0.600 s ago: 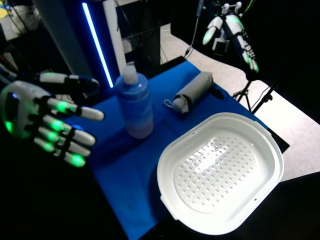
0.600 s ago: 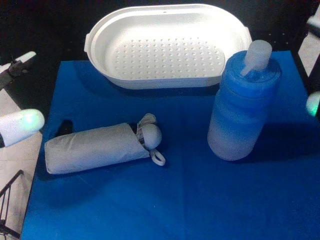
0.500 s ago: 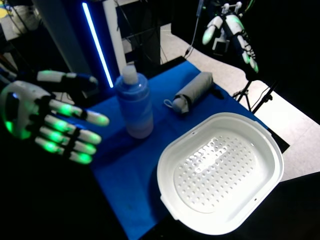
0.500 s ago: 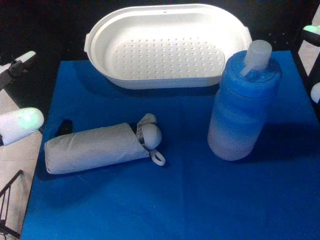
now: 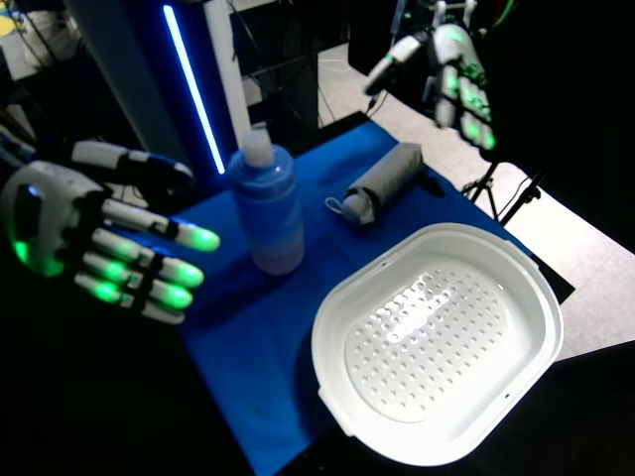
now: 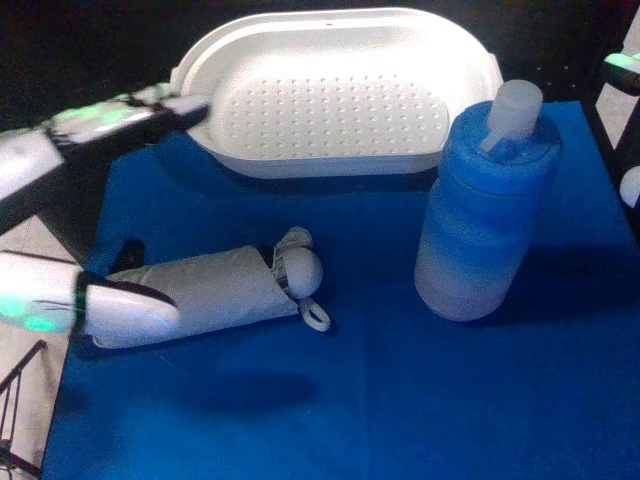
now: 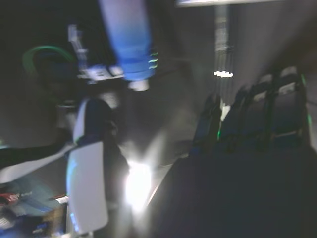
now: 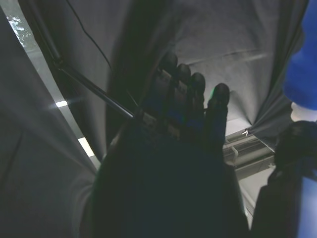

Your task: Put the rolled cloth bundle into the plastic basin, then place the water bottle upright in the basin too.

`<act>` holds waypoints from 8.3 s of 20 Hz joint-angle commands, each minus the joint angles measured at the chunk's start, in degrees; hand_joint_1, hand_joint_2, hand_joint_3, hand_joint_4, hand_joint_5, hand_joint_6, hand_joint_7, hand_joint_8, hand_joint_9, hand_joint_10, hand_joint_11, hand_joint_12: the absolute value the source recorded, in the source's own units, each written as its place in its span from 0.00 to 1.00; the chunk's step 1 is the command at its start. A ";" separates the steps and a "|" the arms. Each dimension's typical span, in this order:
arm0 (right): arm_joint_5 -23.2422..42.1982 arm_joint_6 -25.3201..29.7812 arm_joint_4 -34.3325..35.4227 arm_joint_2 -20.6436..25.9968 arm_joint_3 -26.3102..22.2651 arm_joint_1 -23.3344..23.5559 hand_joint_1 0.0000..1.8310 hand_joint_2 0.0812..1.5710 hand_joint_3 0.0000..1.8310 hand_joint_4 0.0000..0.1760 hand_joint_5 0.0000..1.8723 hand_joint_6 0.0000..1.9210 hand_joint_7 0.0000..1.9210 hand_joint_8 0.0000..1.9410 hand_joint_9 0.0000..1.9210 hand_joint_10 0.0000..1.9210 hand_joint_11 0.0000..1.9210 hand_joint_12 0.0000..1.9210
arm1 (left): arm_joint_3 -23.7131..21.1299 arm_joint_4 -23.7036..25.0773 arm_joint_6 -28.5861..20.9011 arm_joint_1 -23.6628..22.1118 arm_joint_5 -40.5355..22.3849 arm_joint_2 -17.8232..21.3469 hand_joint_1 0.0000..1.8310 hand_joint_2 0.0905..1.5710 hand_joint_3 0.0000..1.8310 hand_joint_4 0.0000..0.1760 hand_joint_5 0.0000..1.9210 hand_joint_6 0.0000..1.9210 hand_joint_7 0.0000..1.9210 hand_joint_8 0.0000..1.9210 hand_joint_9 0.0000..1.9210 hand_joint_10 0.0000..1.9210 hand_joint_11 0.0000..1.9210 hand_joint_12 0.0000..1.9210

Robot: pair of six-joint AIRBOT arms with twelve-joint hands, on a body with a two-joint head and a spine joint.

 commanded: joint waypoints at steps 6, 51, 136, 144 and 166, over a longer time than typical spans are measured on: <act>6.27 0.46 -0.18 -0.25 0.39 0.52 0.17 0.81 0.00 0.52 0.15 0.00 0.09 0.00 0.09 0.00 0.11 0.02 | 3.88 20.12 -8.06 -12.89 14.12 -4.32 0.40 0.48 0.00 1.00 0.10 0.00 0.15 0.00 0.18 0.00 0.00 0.35; 5.96 0.53 -0.54 -2.52 1.95 0.51 0.24 0.85 0.00 0.61 0.14 0.00 0.10 0.00 0.09 0.00 0.10 0.00 | 20.96 15.40 -3.31 -38.66 16.31 -16.97 0.93 0.71 0.00 1.00 0.42 1.00 0.48 1.00 0.61 1.00 0.68 1.00; 2.60 10.25 -8.46 -16.98 10.38 13.85 0.65 0.74 0.00 0.00 0.50 0.54 0.40 0.68 0.51 0.17 0.32 0.73 | 0.93 -21.56 -3.02 10.73 -22.30 -8.22 0.32 0.50 0.00 1.00 0.00 0.00 0.00 0.00 0.00 0.00 0.00 0.00; 1.71 10.24 -9.45 -15.63 10.95 14.22 0.55 0.80 0.00 0.00 0.38 0.74 0.58 0.49 0.58 0.65 0.51 0.83 | 0.95 -21.72 -3.55 11.13 -22.27 -8.67 0.30 0.54 0.00 1.00 0.00 0.00 0.00 0.00 0.00 0.00 0.00 0.00; -8.72 4.31 -15.83 -13.11 18.47 38.07 0.37 0.91 0.00 0.00 0.40 1.00 0.53 1.00 0.63 1.00 0.68 1.00 | 1.12 -21.67 -3.86 11.14 -22.05 -9.42 0.29 0.52 0.00 1.00 0.00 0.00 0.00 0.00 0.00 0.00 0.00 0.00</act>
